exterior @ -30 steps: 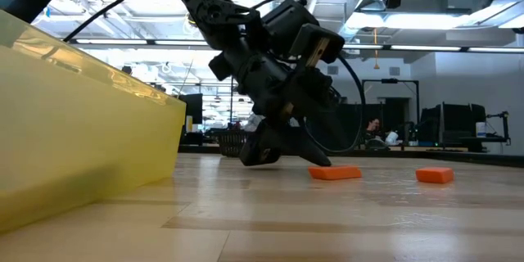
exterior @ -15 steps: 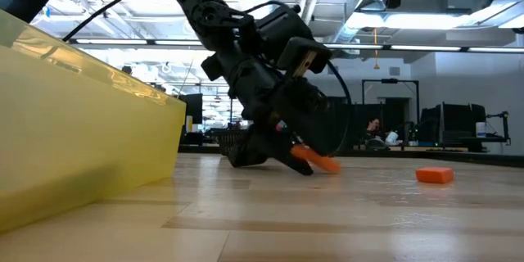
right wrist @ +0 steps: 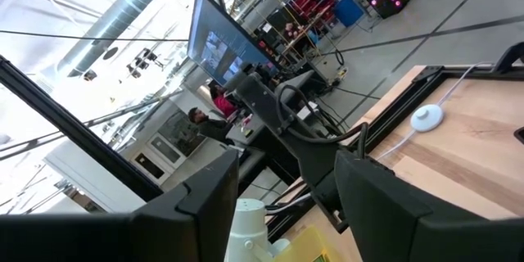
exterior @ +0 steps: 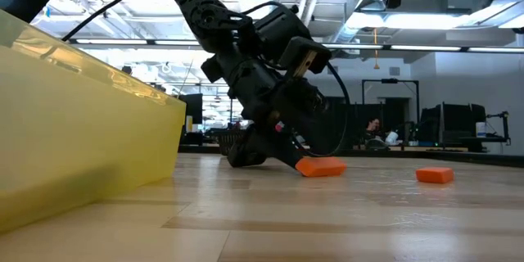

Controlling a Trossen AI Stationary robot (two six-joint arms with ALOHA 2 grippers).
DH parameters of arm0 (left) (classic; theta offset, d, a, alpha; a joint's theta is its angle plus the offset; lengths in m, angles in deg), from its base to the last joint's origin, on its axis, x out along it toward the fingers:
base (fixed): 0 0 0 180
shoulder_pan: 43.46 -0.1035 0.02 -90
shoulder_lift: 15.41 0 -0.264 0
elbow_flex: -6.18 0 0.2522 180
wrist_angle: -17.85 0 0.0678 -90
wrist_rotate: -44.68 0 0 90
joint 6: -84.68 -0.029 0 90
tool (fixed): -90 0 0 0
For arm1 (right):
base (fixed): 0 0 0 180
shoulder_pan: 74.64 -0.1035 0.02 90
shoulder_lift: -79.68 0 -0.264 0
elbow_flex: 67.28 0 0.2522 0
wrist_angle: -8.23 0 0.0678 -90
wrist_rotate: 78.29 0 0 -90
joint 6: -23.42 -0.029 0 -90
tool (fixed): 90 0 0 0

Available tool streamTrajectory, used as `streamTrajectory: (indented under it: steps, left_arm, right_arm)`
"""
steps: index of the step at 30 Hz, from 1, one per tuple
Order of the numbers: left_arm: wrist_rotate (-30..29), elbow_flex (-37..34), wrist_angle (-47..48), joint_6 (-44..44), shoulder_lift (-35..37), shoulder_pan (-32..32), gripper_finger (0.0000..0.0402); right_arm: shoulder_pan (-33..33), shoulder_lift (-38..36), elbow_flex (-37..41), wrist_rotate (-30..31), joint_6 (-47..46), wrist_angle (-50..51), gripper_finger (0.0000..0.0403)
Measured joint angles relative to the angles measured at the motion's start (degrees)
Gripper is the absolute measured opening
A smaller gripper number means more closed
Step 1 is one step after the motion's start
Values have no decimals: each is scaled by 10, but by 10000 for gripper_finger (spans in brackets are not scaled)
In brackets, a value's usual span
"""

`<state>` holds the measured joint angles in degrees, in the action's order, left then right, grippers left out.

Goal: Pick & Place School Supplies
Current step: Put the orange eraser into the bottom black bin

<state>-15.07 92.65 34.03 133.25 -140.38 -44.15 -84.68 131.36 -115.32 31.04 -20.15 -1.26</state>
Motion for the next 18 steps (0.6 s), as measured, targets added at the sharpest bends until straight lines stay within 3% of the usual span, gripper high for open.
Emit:
streamTrajectory:
  steps: [6,12,18]
  left_arm:
    - [1,0,-3,0,0,0,115]
    - [3,0,-7,-20,0,0,21]
    - [3,0,-8,-32,0,0,9]
  right_arm:
    - [0,0,0,0,0,0,194]
    - [0,0,0,0,1,0,193]
    - [0,0,0,0,1,0,192]
